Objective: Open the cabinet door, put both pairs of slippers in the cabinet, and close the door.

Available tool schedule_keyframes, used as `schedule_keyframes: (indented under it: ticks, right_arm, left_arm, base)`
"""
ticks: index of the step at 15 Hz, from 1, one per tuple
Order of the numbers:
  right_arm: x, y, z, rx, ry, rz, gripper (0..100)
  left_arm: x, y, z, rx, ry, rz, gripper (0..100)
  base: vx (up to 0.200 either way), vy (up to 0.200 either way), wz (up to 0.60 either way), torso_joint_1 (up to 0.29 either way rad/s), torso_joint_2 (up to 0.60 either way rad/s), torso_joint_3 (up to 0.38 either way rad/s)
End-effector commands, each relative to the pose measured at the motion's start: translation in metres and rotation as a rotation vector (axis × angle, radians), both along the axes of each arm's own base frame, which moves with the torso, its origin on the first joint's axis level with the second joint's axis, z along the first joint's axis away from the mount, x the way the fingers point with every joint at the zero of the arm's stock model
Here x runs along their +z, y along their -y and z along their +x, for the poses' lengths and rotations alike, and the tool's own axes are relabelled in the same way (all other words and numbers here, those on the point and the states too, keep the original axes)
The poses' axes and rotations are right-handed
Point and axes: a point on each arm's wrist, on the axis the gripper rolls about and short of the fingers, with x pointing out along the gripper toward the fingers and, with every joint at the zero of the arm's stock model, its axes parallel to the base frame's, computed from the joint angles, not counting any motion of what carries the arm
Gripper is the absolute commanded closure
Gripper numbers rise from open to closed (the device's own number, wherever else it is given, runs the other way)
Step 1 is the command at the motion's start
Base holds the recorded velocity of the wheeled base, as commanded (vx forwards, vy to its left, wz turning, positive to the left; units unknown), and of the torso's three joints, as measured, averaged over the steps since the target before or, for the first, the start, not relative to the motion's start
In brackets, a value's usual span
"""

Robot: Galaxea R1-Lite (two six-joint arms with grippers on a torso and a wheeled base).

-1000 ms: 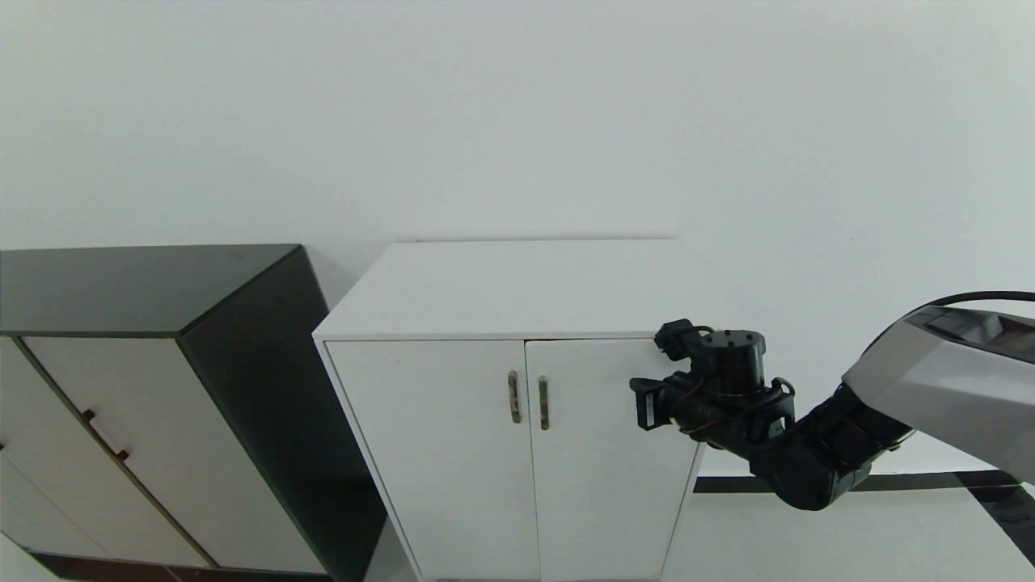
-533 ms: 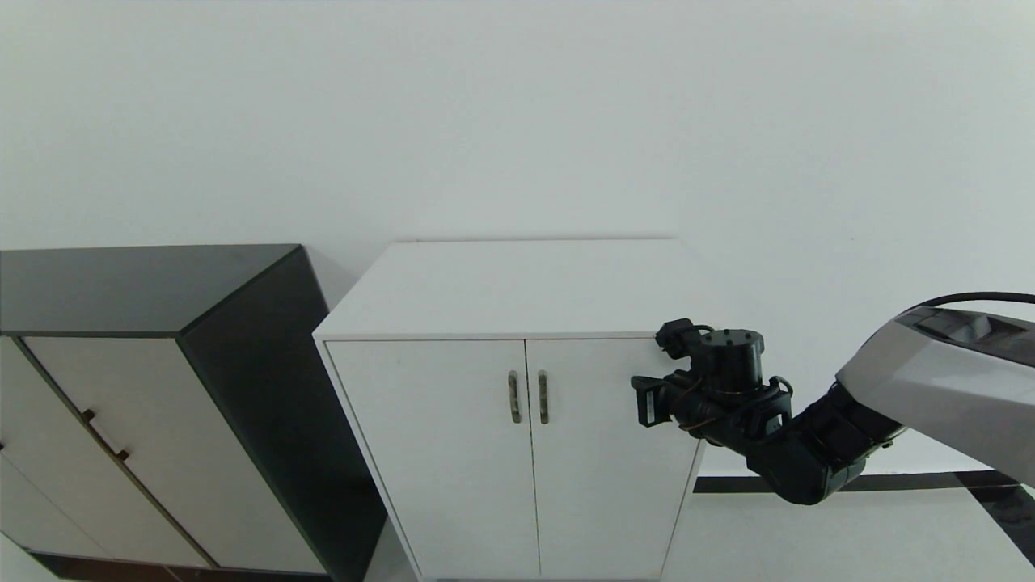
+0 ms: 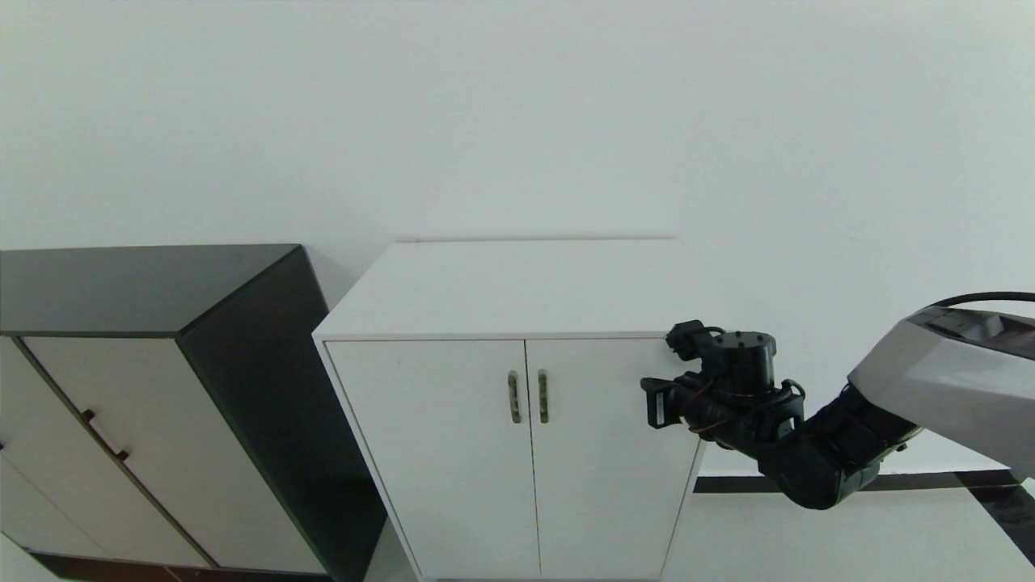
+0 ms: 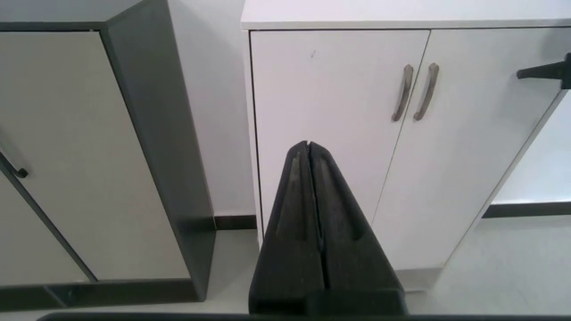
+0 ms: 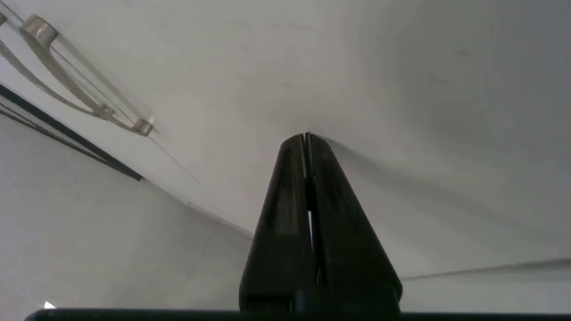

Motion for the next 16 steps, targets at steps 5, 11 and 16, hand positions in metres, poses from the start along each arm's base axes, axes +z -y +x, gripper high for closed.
schedule_keyframes:
  ticks: [5, 11, 16]
  right_arm:
    - [0.061, 0.048, -0.087, -0.046, 0.071, 0.025, 100]
    - [0.071, 0.126, -0.19, -0.216, 0.093, 0.007, 100]
    - [0.045, 0.16, -0.272, -0.253, -0.022, -0.096, 100]
  left_arm:
    - [0.0, 0.0, 0.0, 0.0, -0.001, -0.002, 100]
    - [0.0, 0.0, 0.0, 0.002, -0.001, -0.008, 100]
    - [0.0, 0.0, 0.0, 0.003, -0.001, -0.009, 100]
  base:
    - [0.0, 0.0, 0.0, 0.0, 0.0, 0.0]
    - [0.0, 0.0, 0.0, 0.0, 0.0, 0.0]
    - [0.0, 0.0, 0.0, 0.0, 0.0, 0.0]
